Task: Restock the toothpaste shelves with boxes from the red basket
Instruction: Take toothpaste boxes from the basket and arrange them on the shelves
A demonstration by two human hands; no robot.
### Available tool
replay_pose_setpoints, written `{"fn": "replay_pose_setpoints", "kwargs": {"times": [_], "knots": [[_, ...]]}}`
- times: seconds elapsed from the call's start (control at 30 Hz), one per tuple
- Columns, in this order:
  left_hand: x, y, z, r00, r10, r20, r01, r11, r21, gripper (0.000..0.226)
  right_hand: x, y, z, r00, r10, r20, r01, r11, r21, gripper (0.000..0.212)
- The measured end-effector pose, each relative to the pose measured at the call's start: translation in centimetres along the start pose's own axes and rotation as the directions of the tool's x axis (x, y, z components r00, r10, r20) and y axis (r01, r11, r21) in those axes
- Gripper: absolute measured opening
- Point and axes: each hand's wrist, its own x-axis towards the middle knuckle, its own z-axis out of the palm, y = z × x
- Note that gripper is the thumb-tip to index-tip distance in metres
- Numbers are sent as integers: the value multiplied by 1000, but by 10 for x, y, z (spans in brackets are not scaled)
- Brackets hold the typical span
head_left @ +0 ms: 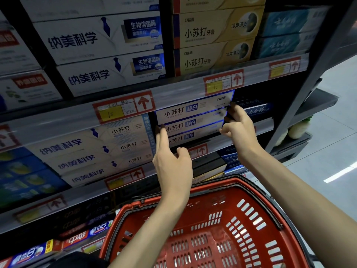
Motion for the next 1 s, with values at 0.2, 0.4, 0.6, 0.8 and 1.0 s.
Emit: {"fn": "replay_pose_setpoints", "kwargs": {"times": [0.2,0.4,0.6,0.8,1.0], "knots": [[1,1,-1,1000,-9,19,10,1000,-29,70,1,1,-1,1000,-3,0,3,1000,-3,83],[1,0,-2,1000,-17,16,18,996,-90,70,2,1,0,1000,-7,-5,7,1000,-14,83],[-2,-2,-3,1000,-15,1,15,990,-138,69,1,0,-1,1000,-2,-14,2,1000,-14,77],[3,-4,-19,995,-17,101,42,966,-254,50,-9,-2,-7,998,48,-37,-47,999,22,77],[4,-14,-38,966,-67,249,163,907,-389,34,-40,-2,-17,992,121,-19,-118,986,121,73]]}}
